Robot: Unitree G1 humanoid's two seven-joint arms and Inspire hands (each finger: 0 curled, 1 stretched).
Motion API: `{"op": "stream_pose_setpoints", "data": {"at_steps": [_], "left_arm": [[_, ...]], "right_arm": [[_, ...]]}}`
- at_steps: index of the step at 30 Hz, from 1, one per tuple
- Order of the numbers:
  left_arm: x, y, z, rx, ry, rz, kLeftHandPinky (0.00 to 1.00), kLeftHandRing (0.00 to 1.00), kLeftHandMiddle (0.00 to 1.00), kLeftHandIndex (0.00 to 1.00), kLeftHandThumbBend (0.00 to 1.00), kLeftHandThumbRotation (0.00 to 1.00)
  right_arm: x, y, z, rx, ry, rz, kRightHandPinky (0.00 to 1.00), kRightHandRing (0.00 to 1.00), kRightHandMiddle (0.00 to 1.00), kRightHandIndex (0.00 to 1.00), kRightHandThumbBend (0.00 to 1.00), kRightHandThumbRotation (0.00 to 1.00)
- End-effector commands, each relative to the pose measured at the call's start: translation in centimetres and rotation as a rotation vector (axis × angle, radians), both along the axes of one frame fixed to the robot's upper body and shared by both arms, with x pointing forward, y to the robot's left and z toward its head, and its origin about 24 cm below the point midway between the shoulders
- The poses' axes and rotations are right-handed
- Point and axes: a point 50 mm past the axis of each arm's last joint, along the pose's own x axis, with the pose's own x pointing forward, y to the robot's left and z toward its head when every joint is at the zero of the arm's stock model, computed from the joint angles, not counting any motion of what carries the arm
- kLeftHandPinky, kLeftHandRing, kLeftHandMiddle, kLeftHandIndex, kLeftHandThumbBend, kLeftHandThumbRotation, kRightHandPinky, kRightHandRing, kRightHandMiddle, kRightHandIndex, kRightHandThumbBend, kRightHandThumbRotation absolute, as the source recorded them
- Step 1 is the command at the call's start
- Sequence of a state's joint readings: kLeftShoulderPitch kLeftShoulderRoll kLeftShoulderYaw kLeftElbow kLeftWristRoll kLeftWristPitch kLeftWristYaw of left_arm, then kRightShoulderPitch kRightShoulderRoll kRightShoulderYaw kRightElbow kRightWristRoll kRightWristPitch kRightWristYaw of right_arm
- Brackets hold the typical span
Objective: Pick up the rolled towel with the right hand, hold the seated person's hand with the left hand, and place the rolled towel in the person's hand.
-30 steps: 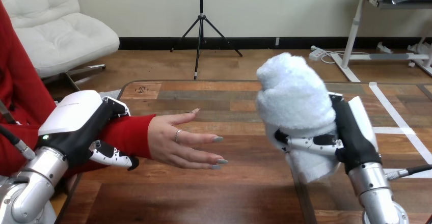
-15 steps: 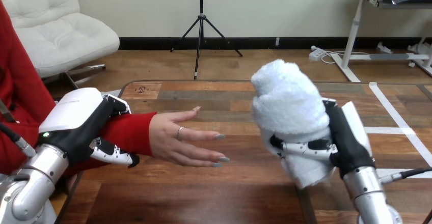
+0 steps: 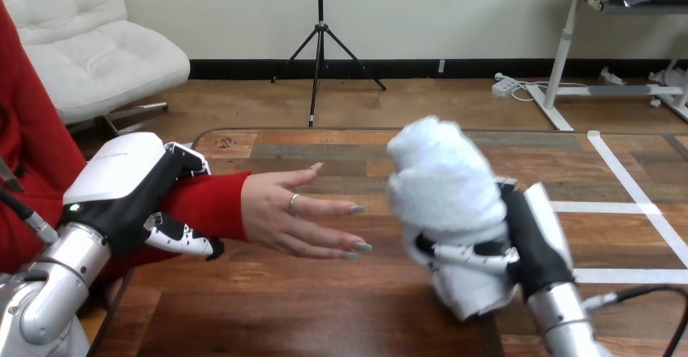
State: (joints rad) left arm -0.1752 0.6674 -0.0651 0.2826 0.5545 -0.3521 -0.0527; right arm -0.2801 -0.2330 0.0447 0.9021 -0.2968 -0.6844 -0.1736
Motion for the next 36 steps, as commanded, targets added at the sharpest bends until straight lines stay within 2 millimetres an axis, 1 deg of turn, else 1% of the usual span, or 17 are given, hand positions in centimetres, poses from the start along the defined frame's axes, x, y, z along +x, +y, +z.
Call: {"op": "stream_pose_setpoints", "data": {"at_steps": [1,9,22,36], "left_arm": [[2.4,-0.9,5.9,-0.052,-0.241,-0.043,0.30,0.34,0.38,0.36,0.82,0.00],[2.5,-1.1,5.9,-0.051,-0.243,-0.043,0.30,0.34,0.38,0.36,0.82,0.00],[2.7,-1.3,5.7,-0.066,-0.239,-0.042,0.30,0.34,0.38,0.37,0.83,0.00],[3.1,-1.6,5.4,-0.093,-0.224,-0.037,0.30,0.35,0.38,0.37,0.82,0.00]], "right_arm": [[3.4,2.2,3.8,0.029,-0.161,0.040,0.29,0.34,0.39,0.45,0.69,0.00],[3.7,3.1,3.4,0.033,-0.136,0.052,0.30,0.34,0.40,0.45,0.68,0.00],[4.0,4.6,3.1,0.064,-0.107,0.068,0.27,0.32,0.38,0.44,0.69,0.00],[4.2,6.0,3.3,0.097,-0.106,0.108,0.28,0.33,0.38,0.44,0.69,0.00]]}}
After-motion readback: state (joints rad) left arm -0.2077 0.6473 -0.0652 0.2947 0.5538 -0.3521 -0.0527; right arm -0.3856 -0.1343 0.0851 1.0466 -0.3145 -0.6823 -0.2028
